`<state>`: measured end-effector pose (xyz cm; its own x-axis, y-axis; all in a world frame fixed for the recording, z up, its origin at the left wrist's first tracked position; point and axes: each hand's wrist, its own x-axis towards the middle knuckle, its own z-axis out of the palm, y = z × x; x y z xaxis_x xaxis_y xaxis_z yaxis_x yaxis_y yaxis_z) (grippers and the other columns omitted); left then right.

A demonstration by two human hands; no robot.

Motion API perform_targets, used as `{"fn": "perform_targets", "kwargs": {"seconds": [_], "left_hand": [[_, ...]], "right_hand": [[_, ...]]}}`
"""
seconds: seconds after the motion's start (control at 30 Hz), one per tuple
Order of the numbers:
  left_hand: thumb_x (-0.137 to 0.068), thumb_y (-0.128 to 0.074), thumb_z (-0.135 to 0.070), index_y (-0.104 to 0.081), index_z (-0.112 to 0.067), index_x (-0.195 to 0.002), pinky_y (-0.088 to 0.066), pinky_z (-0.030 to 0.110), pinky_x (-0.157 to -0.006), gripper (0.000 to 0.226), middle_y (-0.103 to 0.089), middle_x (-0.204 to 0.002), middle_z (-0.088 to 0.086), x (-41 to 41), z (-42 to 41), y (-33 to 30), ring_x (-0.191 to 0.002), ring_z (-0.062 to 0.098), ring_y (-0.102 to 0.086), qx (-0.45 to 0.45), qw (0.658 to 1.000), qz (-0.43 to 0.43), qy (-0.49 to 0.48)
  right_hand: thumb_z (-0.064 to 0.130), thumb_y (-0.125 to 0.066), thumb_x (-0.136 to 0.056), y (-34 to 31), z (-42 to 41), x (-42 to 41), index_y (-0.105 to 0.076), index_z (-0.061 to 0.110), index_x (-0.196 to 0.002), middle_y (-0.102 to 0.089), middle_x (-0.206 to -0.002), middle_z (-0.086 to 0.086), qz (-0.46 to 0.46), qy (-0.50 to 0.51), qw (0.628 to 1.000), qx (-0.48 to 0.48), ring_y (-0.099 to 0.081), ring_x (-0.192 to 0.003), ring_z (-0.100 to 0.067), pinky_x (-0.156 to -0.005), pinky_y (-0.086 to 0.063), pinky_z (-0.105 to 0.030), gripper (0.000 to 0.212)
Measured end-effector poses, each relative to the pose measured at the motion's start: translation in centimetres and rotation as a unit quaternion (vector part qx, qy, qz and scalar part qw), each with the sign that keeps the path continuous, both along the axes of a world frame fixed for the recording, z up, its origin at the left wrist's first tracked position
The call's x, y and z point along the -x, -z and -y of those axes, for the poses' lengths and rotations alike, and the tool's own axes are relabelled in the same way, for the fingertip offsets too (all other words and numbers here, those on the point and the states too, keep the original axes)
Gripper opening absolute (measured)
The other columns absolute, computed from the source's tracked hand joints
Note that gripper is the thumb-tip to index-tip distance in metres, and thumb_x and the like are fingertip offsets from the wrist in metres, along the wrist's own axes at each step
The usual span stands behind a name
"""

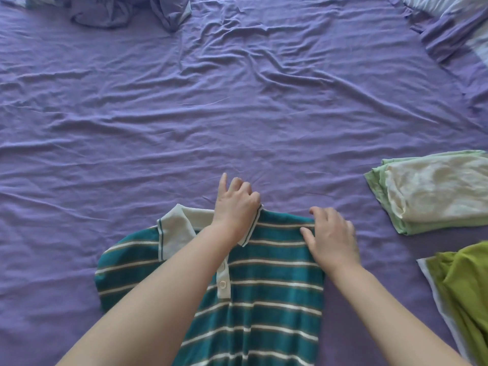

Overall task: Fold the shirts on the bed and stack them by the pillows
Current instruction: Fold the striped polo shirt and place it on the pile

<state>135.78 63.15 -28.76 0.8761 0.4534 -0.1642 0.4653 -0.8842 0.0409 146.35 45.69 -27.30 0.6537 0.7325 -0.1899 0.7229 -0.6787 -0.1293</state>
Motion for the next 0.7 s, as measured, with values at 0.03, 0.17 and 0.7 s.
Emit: {"fn": "perform_targets", "kwargs": {"seconds": [0.03,0.17,0.7], "left_hand": [[-0.094,-0.046,-0.021,-0.055,-0.022,-0.113,0.001,0.055,-0.114,0.021,-0.048,-0.122,0.004,0.1,0.5,0.6,-0.128,0.028,-0.029,0.01,1.0,0.007,-0.02],[-0.096,-0.041,-0.038,-0.024,-0.027,-0.144,0.013,0.051,-0.113,0.051,-0.017,-0.155,0.004,1.4,1.3,2.0,-0.145,0.025,0.001,0.041,0.988,0.029,-0.145],[-0.1,-0.027,-0.043,-0.023,-0.022,-0.148,-0.021,0.04,-0.113,0.052,-0.032,-0.15,-0.002,20.9,-5.3,-1.1,-0.137,0.018,-0.027,0.094,0.963,-0.042,-0.25]], "right_hand": [[0.022,-0.073,-0.075,0.2,-0.4,0.6,-0.059,0.011,-0.111,-0.06,-0.105,-0.011,0.041,-0.034,0.998,-0.021,-0.058,-0.1,-0.033,-0.085,-0.043,-0.041,0.041],[0.032,-0.049,-0.086,1.9,-0.5,3.2,-0.061,0.019,-0.121,-0.059,-0.128,-0.01,0.074,-0.207,0.975,-0.02,-0.053,-0.122,-0.029,-0.105,-0.037,-0.052,0.04],[0.066,0.007,-0.083,2.0,-8.2,15.0,0.014,0.042,-0.141,0.02,-0.15,0.005,-0.042,-0.337,0.939,0.048,0.03,-0.136,-0.029,-0.108,0.023,-0.053,0.063]]}}
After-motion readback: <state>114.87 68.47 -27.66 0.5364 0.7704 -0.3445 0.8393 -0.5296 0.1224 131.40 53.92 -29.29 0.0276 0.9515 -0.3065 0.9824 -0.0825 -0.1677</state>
